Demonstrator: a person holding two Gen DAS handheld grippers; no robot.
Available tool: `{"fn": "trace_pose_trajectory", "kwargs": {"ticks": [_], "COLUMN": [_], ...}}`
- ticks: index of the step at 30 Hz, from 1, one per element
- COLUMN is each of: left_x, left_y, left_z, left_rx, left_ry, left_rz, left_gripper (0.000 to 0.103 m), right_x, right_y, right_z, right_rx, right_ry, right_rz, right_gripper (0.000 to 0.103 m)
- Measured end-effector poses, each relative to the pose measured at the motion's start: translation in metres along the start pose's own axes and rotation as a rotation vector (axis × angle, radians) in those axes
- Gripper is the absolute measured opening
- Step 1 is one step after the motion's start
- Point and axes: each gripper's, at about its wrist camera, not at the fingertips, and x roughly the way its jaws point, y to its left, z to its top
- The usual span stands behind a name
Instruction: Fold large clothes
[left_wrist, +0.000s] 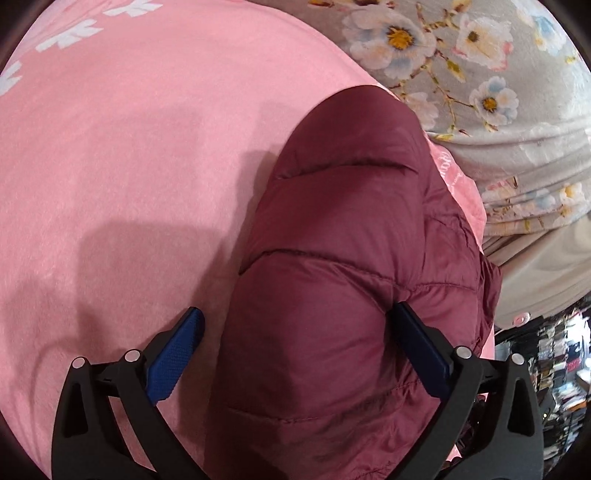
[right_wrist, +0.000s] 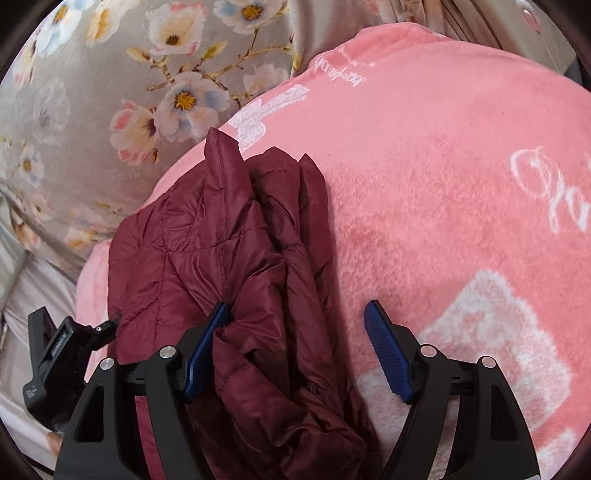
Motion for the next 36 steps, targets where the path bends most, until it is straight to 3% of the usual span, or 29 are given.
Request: {"fn": "trace_pose_trajectory", "kwargs": {"ticks": [3, 4, 5, 7, 8, 9, 10, 12, 15, 24, 36], "left_x": [0.003, 0.004, 0.001, -0.005, -0.01, -0.017, -0.025, -0.038, -0.067, -0.17, -0.256], "left_y": [-0.008, -0.013, -0.018, -0.025, -0.027, -0.03, -0.032, -0.036, -0.054, -0.097, -0.083], "left_z": [-0.001, -0.002, -0.004, -0.005, -0.006, -0.005, -0.004, -0.003, -0.004, -0.018, 0.002], "left_rx": [0.023, 0.036, 0.052, 0.08, 0.09, 0.103, 0.113, 0.137, 0.22, 0.476, 0.568], "left_ry": [0.034, 0.045, 0.036, 0.027, 0.021, 0.013, 0.005, -0.008, -0.063, -0.31, -0.475], "left_rz": [-0.034, -0.044, -0.028, -0.013, -0.007, -0.007, -0.015, -0.031, -0.033, -0.034, -0.015], "left_gripper": [0.098, 0.097, 0.093, 0.083, 0.072, 0.06, 0.055, 0.041, 0.034, 0.034, 0.034], "right_x": [0.003, 0.005, 0.007, 0.004, 0.0, -0.007, -0.012, -0.027, -0.046, -0.115, -0.151], "right_y": [0.002, 0.003, 0.003, 0.005, 0.009, 0.015, 0.019, 0.032, 0.056, 0.139, 0.228], "right_z": [0.0, 0.002, 0.002, 0.003, 0.004, 0.004, 0.004, 0.004, 0.003, -0.009, -0.022], "right_rx": [-0.004, 0.001, 0.013, 0.036, 0.023, 0.005, -0.005, -0.033, -0.096, -0.302, -0.464], "right_ry": [0.004, 0.015, 0.031, 0.034, 0.024, 0.004, -0.007, -0.043, -0.098, -0.312, -0.467], "right_rz": [0.012, 0.045, 0.086, 0.11, 0.108, 0.102, 0.1, 0.101, 0.095, 0.079, 0.118], "right_gripper": [0.07, 0.054, 0.042, 0.03, 0.023, 0.021, 0.018, 0.016, 0.014, 0.014, 0.014]}}
